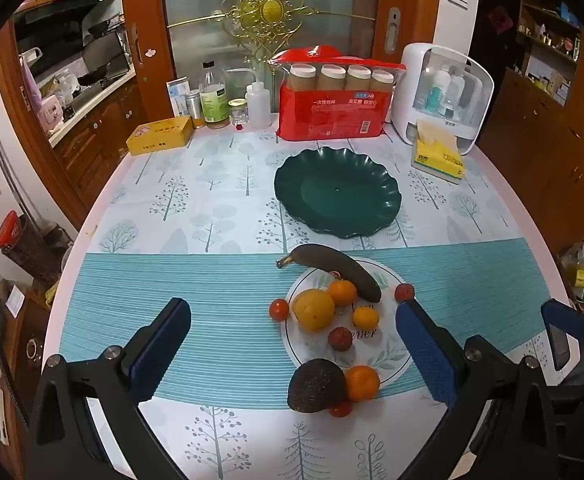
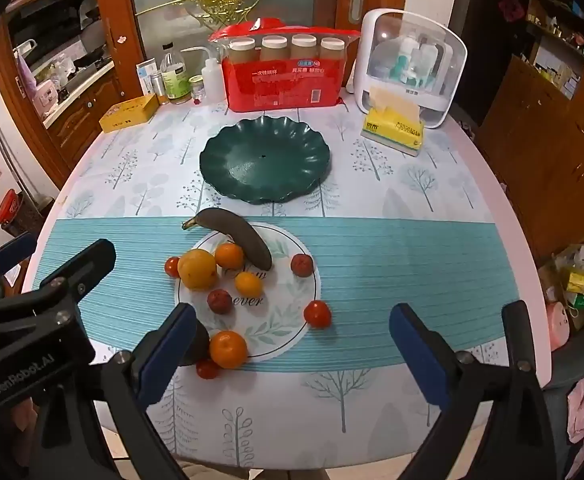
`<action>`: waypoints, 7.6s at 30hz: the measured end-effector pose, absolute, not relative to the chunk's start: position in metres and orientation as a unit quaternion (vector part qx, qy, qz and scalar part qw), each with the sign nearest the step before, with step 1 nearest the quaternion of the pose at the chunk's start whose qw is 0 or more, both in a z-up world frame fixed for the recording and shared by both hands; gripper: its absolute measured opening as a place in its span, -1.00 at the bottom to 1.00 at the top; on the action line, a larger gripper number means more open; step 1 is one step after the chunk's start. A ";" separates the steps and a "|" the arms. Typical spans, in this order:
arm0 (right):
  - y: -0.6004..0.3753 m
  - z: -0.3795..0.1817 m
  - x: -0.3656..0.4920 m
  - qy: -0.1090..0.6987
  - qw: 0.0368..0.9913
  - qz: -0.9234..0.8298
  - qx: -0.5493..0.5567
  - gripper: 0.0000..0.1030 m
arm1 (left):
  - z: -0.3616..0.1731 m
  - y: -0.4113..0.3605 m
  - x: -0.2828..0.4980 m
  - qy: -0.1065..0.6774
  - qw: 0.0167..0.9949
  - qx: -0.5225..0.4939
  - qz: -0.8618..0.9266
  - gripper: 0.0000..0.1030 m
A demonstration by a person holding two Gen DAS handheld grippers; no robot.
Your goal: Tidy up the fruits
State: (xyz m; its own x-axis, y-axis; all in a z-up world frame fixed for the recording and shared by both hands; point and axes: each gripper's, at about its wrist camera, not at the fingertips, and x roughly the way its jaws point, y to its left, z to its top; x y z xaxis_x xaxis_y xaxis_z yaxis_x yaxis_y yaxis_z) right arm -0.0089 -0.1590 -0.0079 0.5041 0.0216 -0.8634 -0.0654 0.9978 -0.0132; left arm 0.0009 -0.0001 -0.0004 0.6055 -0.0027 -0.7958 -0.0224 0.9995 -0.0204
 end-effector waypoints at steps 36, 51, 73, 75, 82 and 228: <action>-0.190 -0.004 -0.012 0.488 0.872 0.029 0.010 0.90 | 0.003 -0.007 -0.015 0.434 0.899 -0.016 0.056 0.98; -0.192 0.002 -0.020 0.471 0.882 0.036 0.012 0.90 | 0.004 -0.017 -0.024 0.434 0.899 -0.011 0.051 0.97; -0.194 0.008 -0.021 0.461 0.886 0.039 0.017 0.90 | 0.008 -0.018 -0.022 0.442 0.896 -0.016 0.044 0.93; -0.193 0.007 -0.021 0.461 0.886 0.039 0.017 0.90 | 0.007 -0.018 -0.021 0.445 0.894 -0.017 0.044 0.93; -0.195 0.008 -0.022 0.459 0.887 0.049 0.020 0.90 | 0.006 -0.021 -0.022 0.451 0.891 -0.023 0.044 0.93; -0.168 -0.145 0.255 0.495 0.857 0.146 -0.008 0.08 | -0.122 -0.016 0.260 0.449 0.890 -0.068 -0.022 0.72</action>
